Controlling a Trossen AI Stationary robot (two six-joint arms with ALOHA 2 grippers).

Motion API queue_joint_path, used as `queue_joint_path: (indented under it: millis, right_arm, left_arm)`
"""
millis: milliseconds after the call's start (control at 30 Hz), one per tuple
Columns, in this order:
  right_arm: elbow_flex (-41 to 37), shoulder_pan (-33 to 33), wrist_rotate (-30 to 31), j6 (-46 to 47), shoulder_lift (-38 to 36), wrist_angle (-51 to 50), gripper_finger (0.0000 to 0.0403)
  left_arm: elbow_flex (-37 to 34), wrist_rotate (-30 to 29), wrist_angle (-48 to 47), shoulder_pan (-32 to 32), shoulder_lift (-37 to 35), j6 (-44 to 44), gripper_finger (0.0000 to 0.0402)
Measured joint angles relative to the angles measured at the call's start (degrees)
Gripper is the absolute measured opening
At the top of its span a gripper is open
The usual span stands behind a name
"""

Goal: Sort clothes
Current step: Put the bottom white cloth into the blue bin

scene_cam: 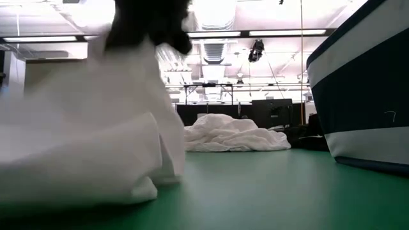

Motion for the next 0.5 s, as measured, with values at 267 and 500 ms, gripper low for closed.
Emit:
queue_joint_path:
  millis: [267,500]
  right_arm:
    - [-0.3,1.3,5.9,-3.7,-13.0,-0.5,0.0009]
    - [-0.3,1.8,8.6,-6.5,-22.9,-0.8,0.0009]
  left_arm:
    - [0.4,0.5,-0.1,0.0,0.1,1.1,0.0000]
    - [2.3,-0.1,-5.3,0.0,0.0,-0.8,0.0000]
